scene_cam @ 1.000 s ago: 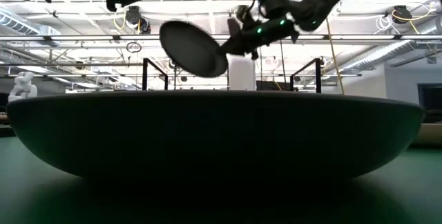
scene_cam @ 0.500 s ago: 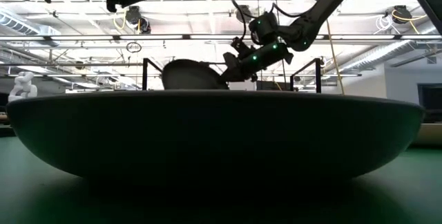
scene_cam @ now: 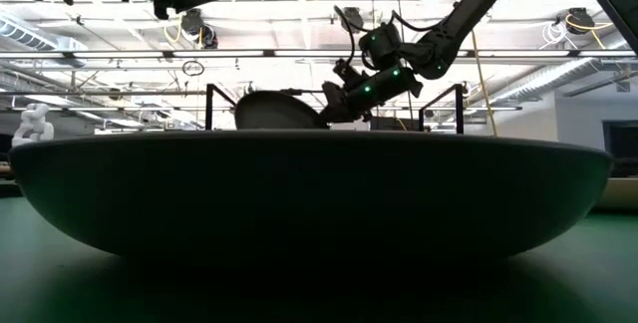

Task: Place and stack plates onto a shelf
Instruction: Put the right black plate on the shelf

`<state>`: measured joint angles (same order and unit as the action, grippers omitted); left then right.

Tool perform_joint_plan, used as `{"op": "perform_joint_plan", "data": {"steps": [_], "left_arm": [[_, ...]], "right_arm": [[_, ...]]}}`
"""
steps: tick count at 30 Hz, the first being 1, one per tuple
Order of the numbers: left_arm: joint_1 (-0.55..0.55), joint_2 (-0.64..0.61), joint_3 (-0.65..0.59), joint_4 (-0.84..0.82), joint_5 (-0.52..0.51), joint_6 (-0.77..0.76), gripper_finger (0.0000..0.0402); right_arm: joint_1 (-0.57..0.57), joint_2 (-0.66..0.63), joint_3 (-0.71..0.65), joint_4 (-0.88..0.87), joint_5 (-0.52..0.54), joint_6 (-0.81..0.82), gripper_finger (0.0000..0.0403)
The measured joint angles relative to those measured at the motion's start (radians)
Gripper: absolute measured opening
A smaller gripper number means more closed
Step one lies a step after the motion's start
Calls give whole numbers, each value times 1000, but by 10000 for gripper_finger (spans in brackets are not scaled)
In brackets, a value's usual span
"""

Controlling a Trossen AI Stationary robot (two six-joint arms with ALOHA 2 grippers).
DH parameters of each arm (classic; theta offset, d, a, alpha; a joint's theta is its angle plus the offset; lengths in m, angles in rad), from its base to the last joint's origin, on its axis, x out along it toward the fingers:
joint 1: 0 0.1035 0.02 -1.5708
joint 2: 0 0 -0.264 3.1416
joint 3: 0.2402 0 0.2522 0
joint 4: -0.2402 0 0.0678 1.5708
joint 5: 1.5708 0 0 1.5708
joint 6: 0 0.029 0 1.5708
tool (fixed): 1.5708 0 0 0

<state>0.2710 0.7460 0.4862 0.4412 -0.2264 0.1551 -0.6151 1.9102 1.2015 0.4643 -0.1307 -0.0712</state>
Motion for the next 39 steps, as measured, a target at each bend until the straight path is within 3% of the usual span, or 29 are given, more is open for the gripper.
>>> {"op": "perform_joint_plan", "data": {"steps": [9,21,30,39], "left_arm": [[0,0,0,-3,0,-3,157],[0,0,0,-4,0,-4,157],[-3,0,0,-14,1,-30,157],[-4,0,0,-27,1,-36,157]], "right_arm": [[3,0,0,-20,0,4,8],[3,0,-2,-36,0,-2,49],[11,-27,-2,-20,-6,-3,50],[74,-104,-2,-28,-54,-118,50]]}}
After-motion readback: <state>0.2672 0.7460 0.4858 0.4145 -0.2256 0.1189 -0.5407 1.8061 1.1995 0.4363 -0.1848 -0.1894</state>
